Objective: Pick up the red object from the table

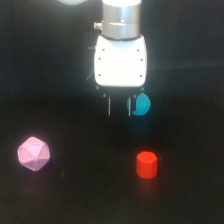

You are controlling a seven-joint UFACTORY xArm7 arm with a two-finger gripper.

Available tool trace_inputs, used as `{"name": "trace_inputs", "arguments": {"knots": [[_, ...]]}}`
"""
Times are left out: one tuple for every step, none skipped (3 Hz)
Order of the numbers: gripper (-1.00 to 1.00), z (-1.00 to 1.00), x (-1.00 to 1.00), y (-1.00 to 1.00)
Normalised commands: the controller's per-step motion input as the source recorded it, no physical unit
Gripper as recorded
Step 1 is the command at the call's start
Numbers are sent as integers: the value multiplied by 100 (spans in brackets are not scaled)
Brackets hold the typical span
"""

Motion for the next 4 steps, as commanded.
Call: {"name": "trace_inputs", "arguments": {"knots": [[-2,37,78,2],[-63,25,100,2],[-66,17,25,5],[2,77,38,-67]]}}
